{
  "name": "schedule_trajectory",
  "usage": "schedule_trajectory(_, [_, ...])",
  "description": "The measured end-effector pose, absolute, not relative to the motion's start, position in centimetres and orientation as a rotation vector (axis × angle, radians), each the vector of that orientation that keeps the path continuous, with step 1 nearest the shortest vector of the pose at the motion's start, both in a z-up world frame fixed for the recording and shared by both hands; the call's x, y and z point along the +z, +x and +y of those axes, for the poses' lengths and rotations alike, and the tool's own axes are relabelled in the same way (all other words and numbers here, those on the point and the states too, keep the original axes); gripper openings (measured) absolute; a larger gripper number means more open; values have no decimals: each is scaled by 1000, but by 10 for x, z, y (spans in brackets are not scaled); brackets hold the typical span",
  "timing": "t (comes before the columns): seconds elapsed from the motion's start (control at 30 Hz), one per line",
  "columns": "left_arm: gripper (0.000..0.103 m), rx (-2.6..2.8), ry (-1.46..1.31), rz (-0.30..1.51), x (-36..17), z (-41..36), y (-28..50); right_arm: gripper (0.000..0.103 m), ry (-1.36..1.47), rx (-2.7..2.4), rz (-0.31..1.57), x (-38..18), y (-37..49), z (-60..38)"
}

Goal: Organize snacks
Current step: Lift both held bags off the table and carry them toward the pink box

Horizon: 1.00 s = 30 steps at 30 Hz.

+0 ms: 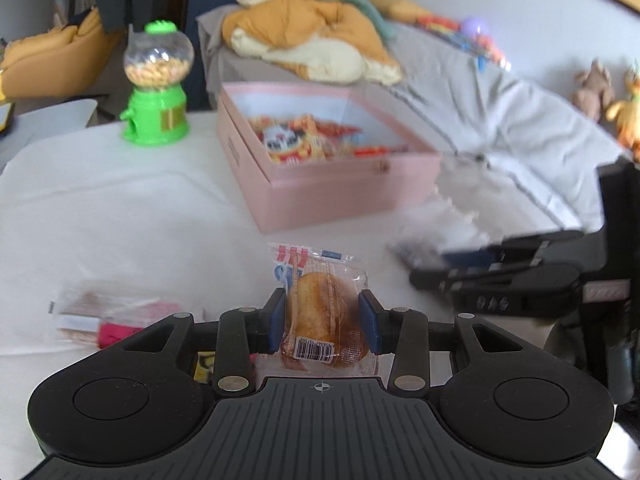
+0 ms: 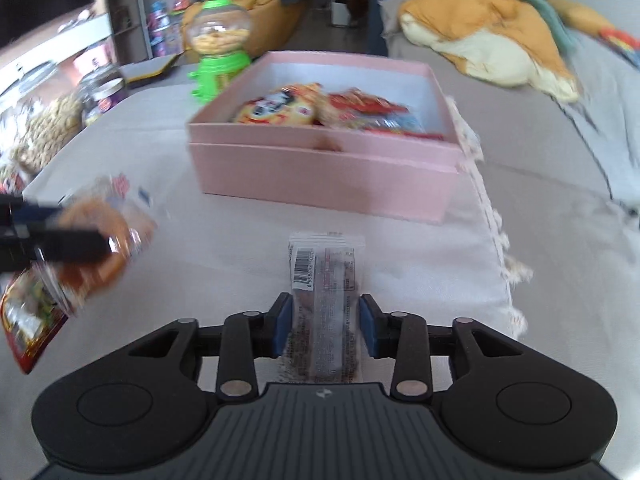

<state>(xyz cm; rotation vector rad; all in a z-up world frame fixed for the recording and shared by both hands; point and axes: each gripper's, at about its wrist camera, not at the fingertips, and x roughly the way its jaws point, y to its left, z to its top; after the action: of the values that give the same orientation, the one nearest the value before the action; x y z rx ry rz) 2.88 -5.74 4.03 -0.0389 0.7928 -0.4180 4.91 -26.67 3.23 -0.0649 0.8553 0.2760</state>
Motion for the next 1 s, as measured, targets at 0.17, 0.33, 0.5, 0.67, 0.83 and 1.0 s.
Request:
schedule_trajectory(0.17, [46,-391,71,818,29,-73,27,46,-68,271,794,26,44,-265])
schedule_trajectory(0.33, [60,-399,160,831,22,-88,25,54,-70,240,735,19,39,-258])
schedule_trajectory(0.5, [64,-394,193,844,15,-98,28,61,-60,212,718,17,36,-259])
schedule_trajectory(0.67, [64,-408,173,857,17,-93,30,58,-71,213,715,17,33,-258])
schedule_trajectory(0.83, [64,-401,167,832,14,-92,24,40,-95,255,728,23,25,-253])
schedule_trajectory(1.0, [61,-371,52,845,21,-80,27,37,-34,276,740,36,24,-265])
